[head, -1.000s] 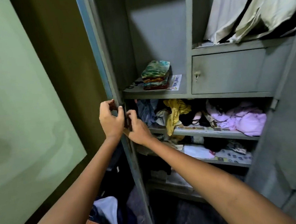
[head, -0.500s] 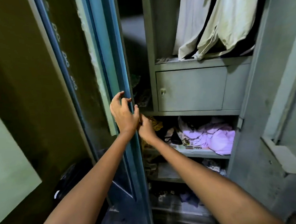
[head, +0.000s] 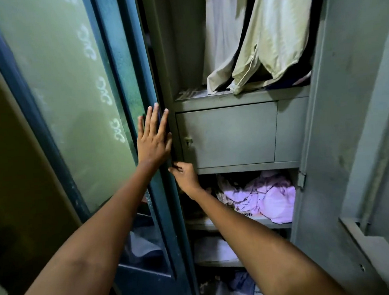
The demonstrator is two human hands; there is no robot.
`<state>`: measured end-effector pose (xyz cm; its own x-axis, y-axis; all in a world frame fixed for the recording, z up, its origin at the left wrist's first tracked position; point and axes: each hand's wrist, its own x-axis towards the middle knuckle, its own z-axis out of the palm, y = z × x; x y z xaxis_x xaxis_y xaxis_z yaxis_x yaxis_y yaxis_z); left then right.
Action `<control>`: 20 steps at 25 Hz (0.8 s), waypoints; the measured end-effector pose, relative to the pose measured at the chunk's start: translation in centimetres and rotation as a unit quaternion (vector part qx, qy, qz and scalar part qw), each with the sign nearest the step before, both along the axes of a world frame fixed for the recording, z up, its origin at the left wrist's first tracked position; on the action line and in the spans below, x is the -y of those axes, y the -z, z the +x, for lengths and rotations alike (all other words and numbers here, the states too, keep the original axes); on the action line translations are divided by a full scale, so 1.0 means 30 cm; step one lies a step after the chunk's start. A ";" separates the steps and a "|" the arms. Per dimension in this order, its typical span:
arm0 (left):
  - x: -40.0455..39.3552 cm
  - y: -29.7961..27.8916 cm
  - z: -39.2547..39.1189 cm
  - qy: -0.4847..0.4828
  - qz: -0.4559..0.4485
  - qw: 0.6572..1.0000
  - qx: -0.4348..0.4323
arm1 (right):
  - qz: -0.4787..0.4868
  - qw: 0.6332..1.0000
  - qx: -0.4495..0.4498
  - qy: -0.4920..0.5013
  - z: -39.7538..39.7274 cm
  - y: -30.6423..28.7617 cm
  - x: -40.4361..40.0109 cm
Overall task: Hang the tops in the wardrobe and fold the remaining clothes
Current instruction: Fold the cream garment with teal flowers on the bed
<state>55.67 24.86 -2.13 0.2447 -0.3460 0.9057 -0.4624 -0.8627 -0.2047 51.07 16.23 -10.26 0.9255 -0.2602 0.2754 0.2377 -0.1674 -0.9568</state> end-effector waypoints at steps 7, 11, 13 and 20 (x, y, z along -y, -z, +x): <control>0.061 0.015 0.147 -0.011 -0.013 0.999 0.041 | -0.035 0.999 -0.002 0.016 0.125 -0.003 0.072; 0.088 0.046 0.214 0.020 -0.140 0.990 0.027 | -0.063 0.996 0.001 0.066 0.184 0.012 0.083; 0.104 0.054 0.245 0.026 -0.144 0.989 0.037 | -0.077 0.993 0.020 0.087 0.216 0.022 0.090; 0.127 0.070 0.302 0.045 -0.175 0.982 0.063 | -0.086 0.989 0.047 0.108 0.300 0.058 0.107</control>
